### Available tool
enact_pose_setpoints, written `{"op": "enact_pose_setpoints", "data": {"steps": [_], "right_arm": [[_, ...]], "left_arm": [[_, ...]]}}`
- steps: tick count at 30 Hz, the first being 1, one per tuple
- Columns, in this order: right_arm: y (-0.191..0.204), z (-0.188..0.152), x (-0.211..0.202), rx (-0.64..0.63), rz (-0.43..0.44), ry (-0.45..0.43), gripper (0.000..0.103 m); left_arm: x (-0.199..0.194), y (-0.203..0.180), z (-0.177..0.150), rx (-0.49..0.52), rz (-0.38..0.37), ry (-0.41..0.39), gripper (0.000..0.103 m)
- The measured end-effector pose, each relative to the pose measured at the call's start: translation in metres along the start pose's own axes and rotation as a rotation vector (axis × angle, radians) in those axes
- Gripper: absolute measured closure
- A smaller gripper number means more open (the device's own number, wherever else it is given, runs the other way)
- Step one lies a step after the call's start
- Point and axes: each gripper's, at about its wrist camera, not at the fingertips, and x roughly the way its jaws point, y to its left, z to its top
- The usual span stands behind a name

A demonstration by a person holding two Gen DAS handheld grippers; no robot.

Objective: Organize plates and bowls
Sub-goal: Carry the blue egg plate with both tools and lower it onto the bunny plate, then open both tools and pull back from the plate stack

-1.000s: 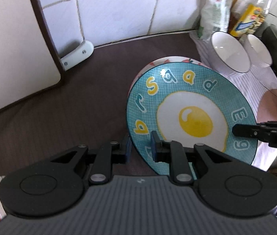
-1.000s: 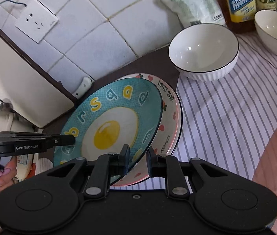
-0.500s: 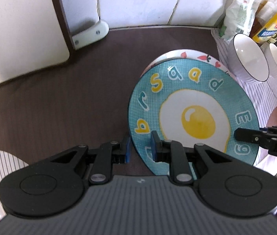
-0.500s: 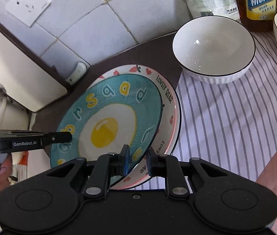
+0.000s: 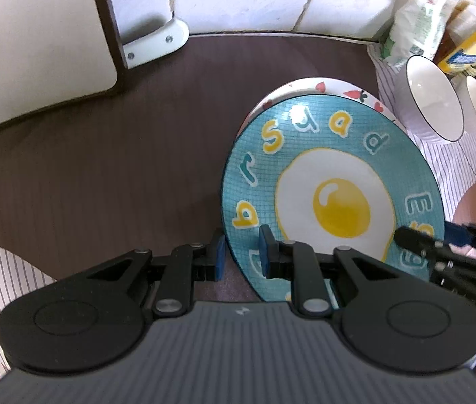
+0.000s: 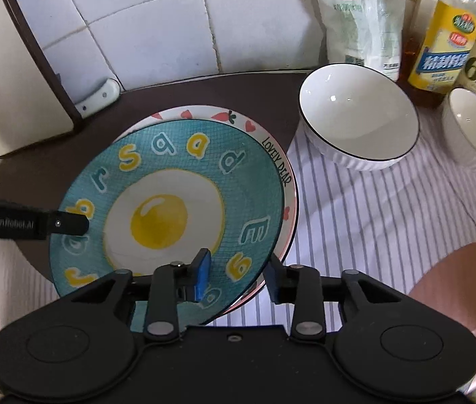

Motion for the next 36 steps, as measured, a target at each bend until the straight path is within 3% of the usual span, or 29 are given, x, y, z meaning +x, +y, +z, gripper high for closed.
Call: {"op": "enact_pose_setpoints", "data": {"steps": [6,11,15,20,26,27,30,36], "right_arm": [[0.008,-0.007,0.006,-0.058,-0.099,0.003,0.060],[0.004,-0.017,0.003,-0.018,-0.098,-0.055,0.061],[0.006,-0.028,-0.014,-0.023,-0.140,-0.153,0.062],[0.001,-0.041,-0.046,0.021,-0.084,-0.226,0.062],[0.004,-0.056,-0.090,0.028,-0.033,-0.300,0.058],[0.006,-0.060,-0.097,0.021,-0.040,-0.318,0.054],[0.008,-0.071,-0.112,0.000,-0.095,-0.352,0.051],[0.001,-0.096,-0.143,-0.002,-0.113,-0.392,0.046]], "left_arm": [[0.003,-0.006,-0.004,0.043,0.013,-0.011,0.086],[0.000,-0.007,-0.008,0.044,0.018,-0.009,0.087],[-0.013,-0.019,-0.017,0.111,0.048,-0.015,0.086],[-0.033,-0.035,-0.032,0.176,0.079,-0.026,0.084],[-0.068,-0.049,-0.052,0.228,0.053,-0.025,0.068],[-0.074,-0.051,-0.057,0.233,0.049,-0.026,0.062],[-0.088,-0.054,-0.070,0.237,0.041,-0.020,0.059],[-0.113,-0.064,-0.095,0.257,-0.006,-0.029,0.050]]}}
